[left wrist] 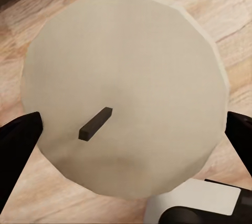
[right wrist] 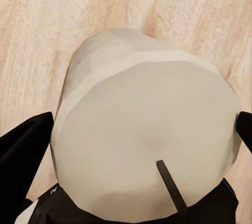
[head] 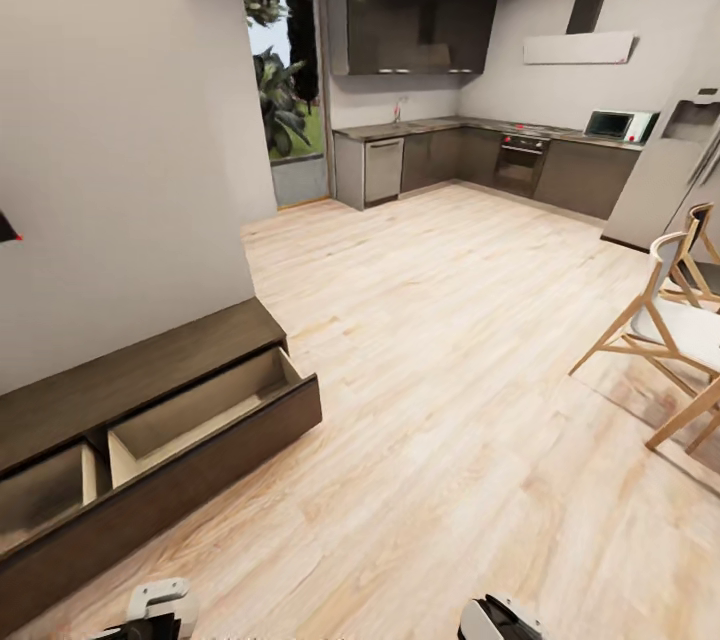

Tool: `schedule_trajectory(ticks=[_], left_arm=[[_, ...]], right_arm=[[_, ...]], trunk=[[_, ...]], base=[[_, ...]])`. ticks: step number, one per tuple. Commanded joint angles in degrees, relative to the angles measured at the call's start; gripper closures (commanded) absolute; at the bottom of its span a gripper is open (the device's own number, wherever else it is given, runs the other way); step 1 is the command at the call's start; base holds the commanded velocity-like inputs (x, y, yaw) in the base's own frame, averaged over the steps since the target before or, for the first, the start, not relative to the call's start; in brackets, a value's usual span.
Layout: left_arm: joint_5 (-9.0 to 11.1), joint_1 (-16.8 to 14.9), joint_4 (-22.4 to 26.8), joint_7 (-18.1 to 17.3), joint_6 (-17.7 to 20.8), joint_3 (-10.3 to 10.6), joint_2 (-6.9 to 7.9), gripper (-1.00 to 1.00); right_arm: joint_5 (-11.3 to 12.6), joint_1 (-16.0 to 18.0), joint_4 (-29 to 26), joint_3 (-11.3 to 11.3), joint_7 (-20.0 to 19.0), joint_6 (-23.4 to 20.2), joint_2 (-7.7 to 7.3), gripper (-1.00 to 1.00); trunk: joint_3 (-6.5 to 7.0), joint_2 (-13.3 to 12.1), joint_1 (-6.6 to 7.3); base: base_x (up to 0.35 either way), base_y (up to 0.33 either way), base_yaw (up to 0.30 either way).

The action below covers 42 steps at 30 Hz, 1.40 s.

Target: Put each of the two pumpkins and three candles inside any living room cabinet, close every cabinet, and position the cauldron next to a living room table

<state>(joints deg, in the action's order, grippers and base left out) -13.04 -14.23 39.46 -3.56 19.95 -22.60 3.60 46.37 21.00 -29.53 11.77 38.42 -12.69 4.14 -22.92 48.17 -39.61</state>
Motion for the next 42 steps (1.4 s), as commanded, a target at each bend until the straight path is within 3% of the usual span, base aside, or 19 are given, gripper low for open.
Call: schedule_trajectory(ticks=[1,19,25,34,38,40,42], left_arm=[[-0.01,0.0,0.01,-0.05,-0.1,0.0,0.0,1.0],[-0.06,0.0,0.01,-0.04,-0.04,-0.05,0.03,1.0],[-0.06,0.0,0.01,-0.06,-0.11,-0.01,0.0,1.0],[-0.01,0.0,0.01,-0.47,0.53,0.01,-0.58,1.0],[0.07,0.0,1.06,-0.55,5.86,-0.03,-0.79,1.0],[0.2,-0.07,7.88,-0.56,13.75,-0.02,-1.2,1.0],[0.26,-0.08,16.71,-0.57,21.76,0.0,-2.11,1.0]], right_arm=[[-0.05,0.0,0.0,0.01,-0.01,-0.02,0.03,1.0],[-0.05,0.0,0.0,0.17,-0.01,-0.05,0.16,1.0],[-0.05,0.0,0.0,3.24,0.05,0.0,0.16,1.0],[-0.09,0.0,-0.02,3.94,0.32,-0.03,0.03,1.0],[-0.17,-0.05,-0.55,3.98,0.56,-0.21,-0.39,1.0],[-0.18,0.24,-1.38,4.05,0.76,-2.24,-0.28,1.0],[-0.21,1.51,-3.86,4.05,1.88,-8.08,0.04,1.0]], trunk=[[-0.04,0.0,0.0],[-0.79,0.0,0.0],[-1.04,0.0,0.0],[-1.41,0.0,0.0],[-1.57,0.0,0.0],[-1.66,0.0,0.0],[-1.74,0.0,0.0]], base=[[0.0,0.0,0.276],[0.151,0.0,0.276],[0.012,0.0,0.276],[0.001,0.0,0.276],[0.0,0.0,0.276],[0.0,0.0,0.276],[0.0,0.0,0.276]])
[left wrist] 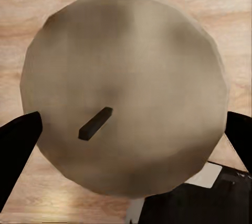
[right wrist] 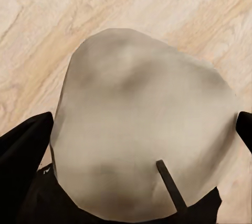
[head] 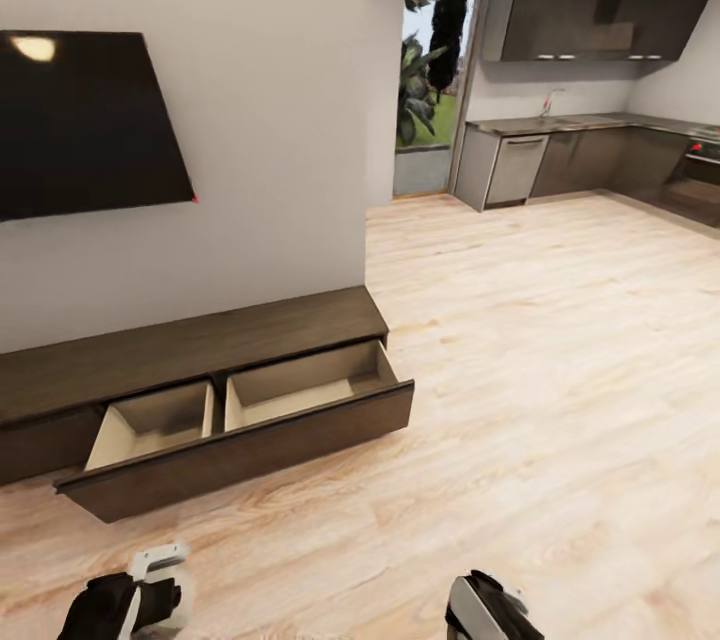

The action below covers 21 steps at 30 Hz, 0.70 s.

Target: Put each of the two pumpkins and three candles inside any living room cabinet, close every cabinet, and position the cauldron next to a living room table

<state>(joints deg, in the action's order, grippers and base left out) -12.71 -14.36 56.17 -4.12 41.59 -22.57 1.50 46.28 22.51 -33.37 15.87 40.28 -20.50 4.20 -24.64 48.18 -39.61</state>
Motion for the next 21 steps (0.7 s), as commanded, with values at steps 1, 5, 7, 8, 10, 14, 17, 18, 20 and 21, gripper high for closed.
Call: schedule_trajectory(ticks=[1,5,7,8,10,14,17,18,20,21], left_arm=[[-0.05,0.03,4.45,-0.01,3.76,-0.02,-0.29,1.0],[-0.04,0.03,15.48,-0.01,9.87,0.04,-0.53,1.0],[0.03,0.03,17.12,-0.01,11.14,0.24,-0.56,1.0],[0.09,0.03,18.03,-0.01,11.75,1.16,-0.66,1.0],[0.17,0.03,18.68,-0.01,12.84,5.29,-0.98,1.0],[0.15,0.03,19.52,0.02,16.06,12.75,-3.54,1.0],[0.28,0.03,19.3,0.0,16.72,14.79,-4.46,1.0],[0.33,0.03,19.45,-0.05,16.78,15.07,-4.6,1.0],[0.4,0.03,19.68,-0.08,16.83,15.27,-4.7,1.0],[0.47,0.03,19.91,-0.11,16.84,15.32,-4.77,1.0]], right_arm=[[-0.12,0.97,-2.86,-0.05,1.56,-4.71,0.09,1.0],[0.06,2.07,-18.24,-0.16,9.06,-17.16,0.3,1.0],[0.1,2.12,-22.79,-0.2,10.86,-20.85,0.45,1.0],[0.12,2.11,-26.04,-0.21,12.1,-23.33,0.86,1.0],[0.19,2.11,-29.22,-0.25,13.95,-25.74,1.35,1.0],[0.68,2.1,-30.52,-0.43,14.89,-26.88,1.49,1.0],[0.94,2.1,-30.72,-0.47,14.92,-27.14,1.51,1.0],[0.97,2.1,-30.77,-0.48,14.87,-27.18,1.51,1.0],[0.95,2.1,-31.01,-0.45,14.85,-27.18,1.51,1.0],[0.94,2.1,-31.14,-0.43,14.84,-27.12,1.51,1.0]], trunk=[[-0.06,-0.01,0.0],[-0.23,-0.01,0.0],[-0.31,-0.01,0.0],[-0.35,-0.01,0.0],[-0.44,-0.01,0.0],[-0.63,-0.01,0.0],[-0.78,-0.01,0.0],[-0.83,-0.01,0.0],[-0.94,-0.01,0.0],[-0.99,-0.01,0.0]], base=[[0.0,0.0,0.276],[0.0,0.0,0.276],[0.0,0.0,0.275],[0.0,0.0,0.275],[0.0,0.0,0.273],[0.0,0.0,0.267],[0.0,0.0,0.254],[0.0,0.0,0.247],[0.0,0.0,0.245],[0.0,0.0,0.233]])
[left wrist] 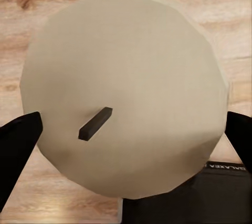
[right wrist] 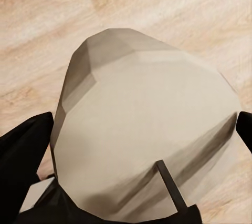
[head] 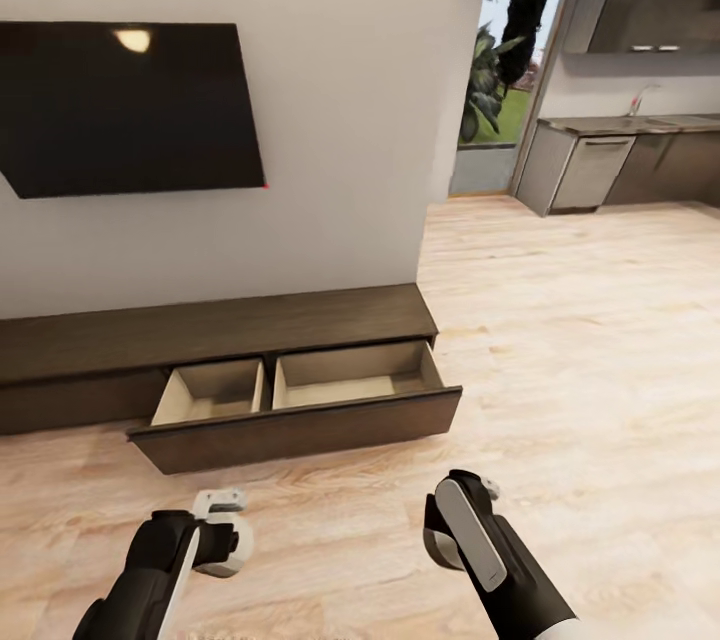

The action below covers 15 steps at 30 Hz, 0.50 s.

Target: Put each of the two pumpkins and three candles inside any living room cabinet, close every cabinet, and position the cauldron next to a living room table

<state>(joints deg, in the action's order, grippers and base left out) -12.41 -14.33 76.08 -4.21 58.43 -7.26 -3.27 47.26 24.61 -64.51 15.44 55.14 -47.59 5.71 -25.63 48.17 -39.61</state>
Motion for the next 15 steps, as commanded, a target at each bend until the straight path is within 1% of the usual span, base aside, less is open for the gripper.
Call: schedule_trajectory(ticks=[1,7,11,15], left_arm=[[0.22,0.0,0.35,-0.05,0.01,0.05,-0.03,1.0],[0.28,0.0,1.52,-0.09,-0.2,0.19,-0.52,1.0],[0.28,0.0,1.61,0.0,-0.33,0.23,-0.83,1.0],[0.28,0.0,1.81,-0.11,-0.33,0.27,-0.86,1.0]], right_arm=[[-0.05,0.0,-0.07,0.04,-0.03,0.09,0.0,1.0],[-0.68,-0.48,-0.17,0.41,0.1,0.46,0.0,1.0],[-0.78,-0.75,-0.07,0.52,-0.09,0.37,0.0,1.0],[-0.77,-0.78,0.2,0.55,-0.13,0.33,-0.02,1.0]], trunk=[[-0.04,0.0,0.0],[-0.11,0.0,0.0],[-0.12,0.0,0.0],[-0.12,0.0,0.0]], base=[[0.0,0.0,0.177],[0.014,0.0,0.049],[0.184,0.0,0.004],[0.055,0.0,0.0]])
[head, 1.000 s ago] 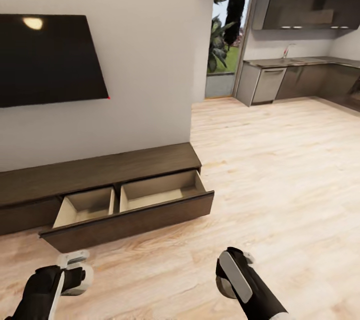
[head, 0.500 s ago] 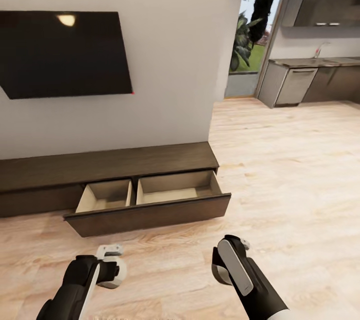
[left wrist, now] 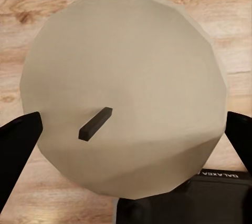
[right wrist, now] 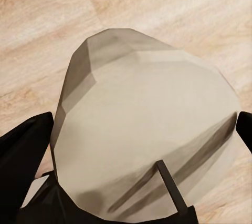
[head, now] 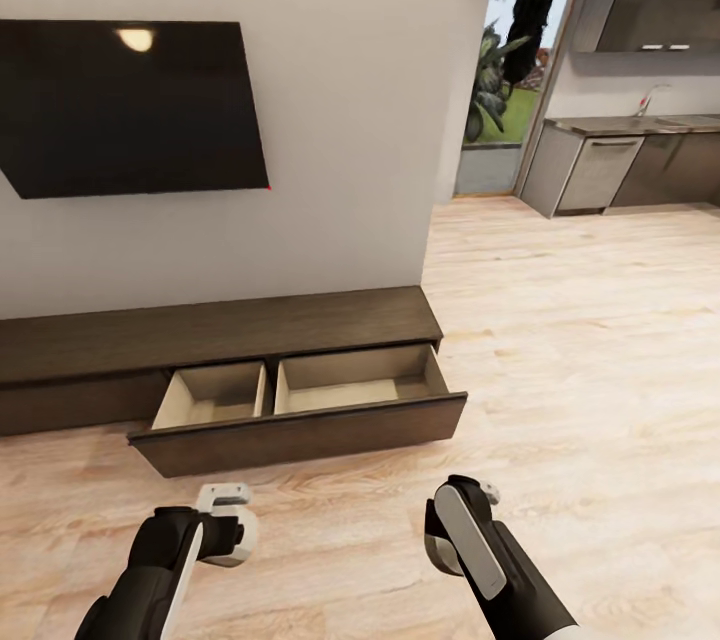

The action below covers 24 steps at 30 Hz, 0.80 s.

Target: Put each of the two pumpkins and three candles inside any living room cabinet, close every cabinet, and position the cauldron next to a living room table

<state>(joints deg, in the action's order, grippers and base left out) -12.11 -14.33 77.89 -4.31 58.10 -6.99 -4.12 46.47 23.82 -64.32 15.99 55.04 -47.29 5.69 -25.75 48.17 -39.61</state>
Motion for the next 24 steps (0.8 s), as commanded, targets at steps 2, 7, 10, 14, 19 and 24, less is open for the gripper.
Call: schedule_trajectory(ticks=[2,7,10,14,19,24], left_arm=[[-0.02,0.0,0.05,-0.05,-0.02,-0.03,0.03,1.0],[-0.02,0.0,0.07,-0.05,0.0,-0.11,0.06,1.0],[-0.03,0.0,0.07,-0.02,-0.03,-0.12,0.08,1.0],[-0.02,0.0,0.07,0.0,-0.03,-0.1,0.04,1.0],[-0.02,0.0,0.07,0.08,0.03,-0.05,0.0,1.0],[-0.02,0.0,0.22,0.21,0.28,0.01,-0.08,1.0]], right_arm=[[0.0,0.06,-0.05,-0.12,-0.19,0.07,-0.07,1.0],[0.03,0.17,0.07,-0.29,-0.16,0.14,0.03,1.0],[0.06,0.17,0.05,-0.33,-0.25,0.1,0.02,1.0],[0.1,0.17,0.06,-0.27,-0.11,0.05,0.1,1.0],[0.11,0.19,0.07,-0.26,0.09,0.01,0.11,1.0],[0.11,0.17,-0.05,-0.3,-0.29,0.03,0.09,1.0]], trunk=[[0.0,0.0,0.0],[0.0,0.0,0.0],[0.03,0.0,0.0],[0.11,0.0,0.0],[0.13,0.0,0.0],[0.67,-1.2,0.66]], base=[[0.012,0.0,0.0],[0.073,0.046,0.0],[0.206,0.108,0.006],[0.24,0.073,0.163],[0.096,0.011,0.269],[0.01,0.001,0.163]])
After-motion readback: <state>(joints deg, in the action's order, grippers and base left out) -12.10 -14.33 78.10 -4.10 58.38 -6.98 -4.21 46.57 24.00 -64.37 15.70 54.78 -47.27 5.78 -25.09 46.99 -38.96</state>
